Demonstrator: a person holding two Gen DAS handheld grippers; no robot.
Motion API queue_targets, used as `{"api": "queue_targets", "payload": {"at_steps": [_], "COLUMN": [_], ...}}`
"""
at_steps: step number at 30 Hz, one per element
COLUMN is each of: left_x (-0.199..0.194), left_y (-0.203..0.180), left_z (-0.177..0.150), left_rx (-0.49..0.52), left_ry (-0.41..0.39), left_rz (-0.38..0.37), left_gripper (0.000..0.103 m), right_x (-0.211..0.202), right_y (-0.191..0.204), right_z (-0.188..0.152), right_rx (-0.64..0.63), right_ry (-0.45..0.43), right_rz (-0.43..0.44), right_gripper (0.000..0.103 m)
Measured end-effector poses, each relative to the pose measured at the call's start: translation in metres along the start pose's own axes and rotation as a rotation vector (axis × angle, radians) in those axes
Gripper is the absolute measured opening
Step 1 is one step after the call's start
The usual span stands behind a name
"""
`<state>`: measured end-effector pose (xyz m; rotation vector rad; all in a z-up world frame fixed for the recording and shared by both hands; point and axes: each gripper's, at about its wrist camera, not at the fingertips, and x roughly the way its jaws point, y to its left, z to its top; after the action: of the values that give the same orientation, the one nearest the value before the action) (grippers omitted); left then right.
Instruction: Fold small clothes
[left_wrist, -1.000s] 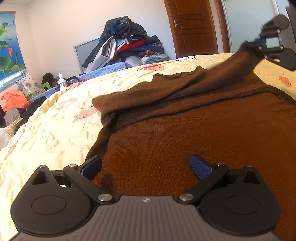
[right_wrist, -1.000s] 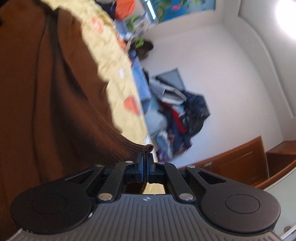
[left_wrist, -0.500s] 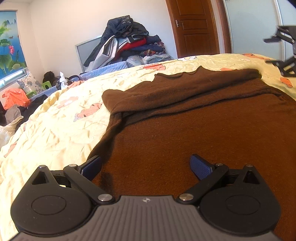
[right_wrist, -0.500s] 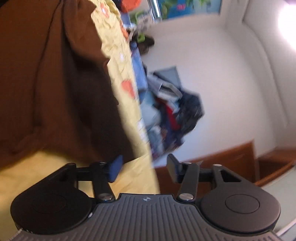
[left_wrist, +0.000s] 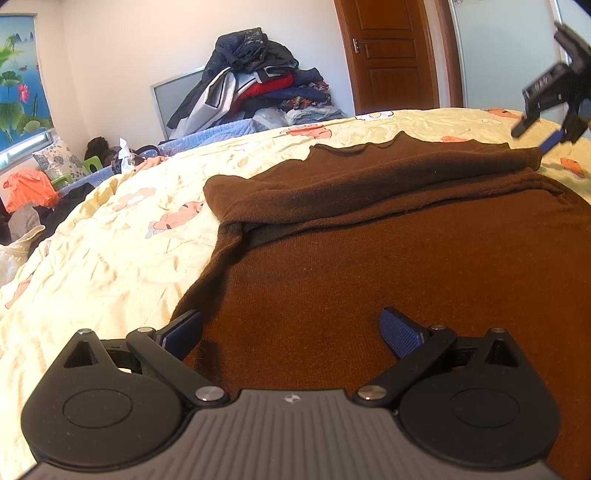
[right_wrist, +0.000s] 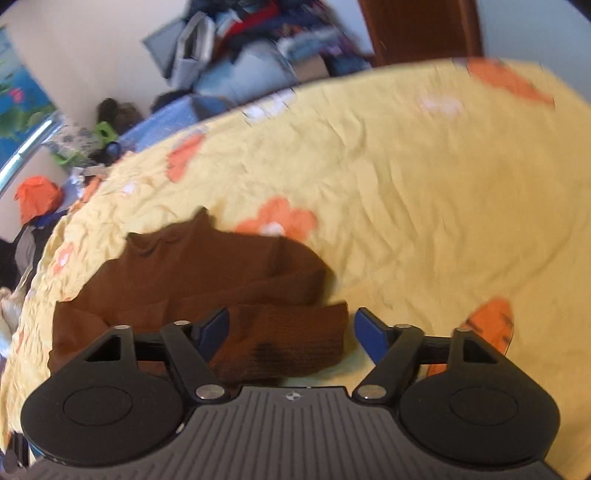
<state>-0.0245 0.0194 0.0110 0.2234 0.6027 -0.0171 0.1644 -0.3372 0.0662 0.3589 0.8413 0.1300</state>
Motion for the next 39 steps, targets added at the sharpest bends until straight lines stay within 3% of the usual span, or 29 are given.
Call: {"api": "queue_targets", "payload": {"at_steps": [4, 6, 7, 8, 11, 14, 15, 17, 19, 20, 22, 24, 26, 27, 28, 29, 30, 31, 32, 36, 37, 38, 39], "left_x": [0.0, 0.0, 0.0, 0.001, 0.001, 0.001, 0.001, -0.003, -0.011, -0.013, -0.002, 0.033, 0.083, 0.103, 0.122, 0.139, 0.154, 0.162, 0.161, 0.148, 0.155, 0.163, 0.161], "left_y": [0.001, 0.002, 0.002, 0.003, 0.003, 0.005, 0.005, 0.009, 0.027, 0.043, 0.07, 0.096, 0.118, 0.122, 0.124, 0.122, 0.119, 0.115, 0.111, 0.109, 0.107, 0.105, 0.102], "left_z": [0.0, 0.001, 0.001, 0.001, 0.001, 0.001, 0.001, 0.003, 0.015, 0.027, 0.052, 0.079, 0.097, 0.102, 0.107, 0.111, 0.114, 0.115, 0.12, 0.127, 0.121, 0.114, 0.108], "left_rx": [-0.006, -0.01, -0.012, -0.014, -0.013, -0.017, -0.021, -0.034, -0.119, -0.184, -0.266, -0.337, -0.436, -0.468, -0.475, -0.467, -0.462, -0.457, -0.434, -0.332, -0.297, -0.268, -0.241], "left_ry": [0.003, 0.005, 0.006, 0.006, 0.006, 0.008, 0.008, -0.015, -0.076, -0.116, -0.148, -0.078, 0.051, 0.099, 0.143, 0.192, 0.247, 0.266, 0.244, 0.138, 0.159, 0.188, 0.149], "left_rz": [-0.007, -0.01, -0.011, -0.012, -0.012, -0.015, -0.016, -0.013, -0.086, -0.13, -0.117, -0.095, -0.111, -0.126, -0.157, -0.174, -0.17, -0.168, -0.151, -0.037, 0.017, 0.044, 0.059], "left_gripper": [0.103, 0.103, 0.103, 0.103, 0.103, 0.103, 0.103, 0.103, 0.103, 0.103, 0.103, 0.103, 0.1, 0.095, 0.076, 0.047, 0.034, 0.029, 0.017, 0.012, 0.012, 0.011, 0.011], "right_x": [0.024, 0.031, 0.033, 0.03, 0.006, -0.041, -0.052, -0.035, -0.011, -0.007, -0.007, -0.011, -0.013, -0.013, -0.014, -0.012, -0.009, -0.012, -0.013, -0.036, -0.035, -0.024, -0.007], "right_y": [-0.012, -0.016, -0.016, -0.017, 0.008, 0.034, 0.037, 0.018, -0.01, -0.016, -0.019, -0.015, -0.015, -0.014, -0.013, -0.014, -0.015, -0.012, -0.011, -0.008, -0.014, -0.021, -0.029], "right_z": [-0.012, -0.013, -0.014, -0.012, 0.0, 0.022, 0.025, 0.027, 0.017, 0.009, -0.005, -0.011, -0.012, -0.011, -0.01, -0.008, -0.005, -0.002, 0.001, 0.011, 0.011, 0.01, 0.007], "right_rx": [0.068, 0.086, 0.083, 0.087, -0.02, -0.026, -0.058, -0.033, 0.028, 0.038, 0.059, 0.06, 0.069, 0.068, 0.069, 0.074, 0.077, 0.074, 0.07, 0.079, 0.083, 0.099, 0.117], "right_ry": [0.032, 0.015, 0.012, 0.026, -0.038, -0.159, -0.187, -0.123, -0.049, -0.04, -0.04, -0.047, -0.049, -0.052, -0.057, -0.061, -0.066, -0.074, -0.085, -0.166, -0.174, -0.151, -0.103], "right_rz": [0.004, 0.02, 0.039, 0.062, 0.101, 0.297, 0.319, 0.213, 0.104, 0.106, 0.145, 0.159, 0.163, 0.163, 0.166, 0.177, 0.188, 0.199, 0.211, 0.284, 0.29, 0.262, 0.209], "right_gripper": [0.069, 0.054, 0.026, 0.014, 0.014, 0.012, 0.01, 0.013, 0.013, 0.013, 0.013, 0.013, 0.013, 0.013, 0.013, 0.013, 0.013, 0.013, 0.013, 0.013, 0.011, 0.012, 0.012]}}
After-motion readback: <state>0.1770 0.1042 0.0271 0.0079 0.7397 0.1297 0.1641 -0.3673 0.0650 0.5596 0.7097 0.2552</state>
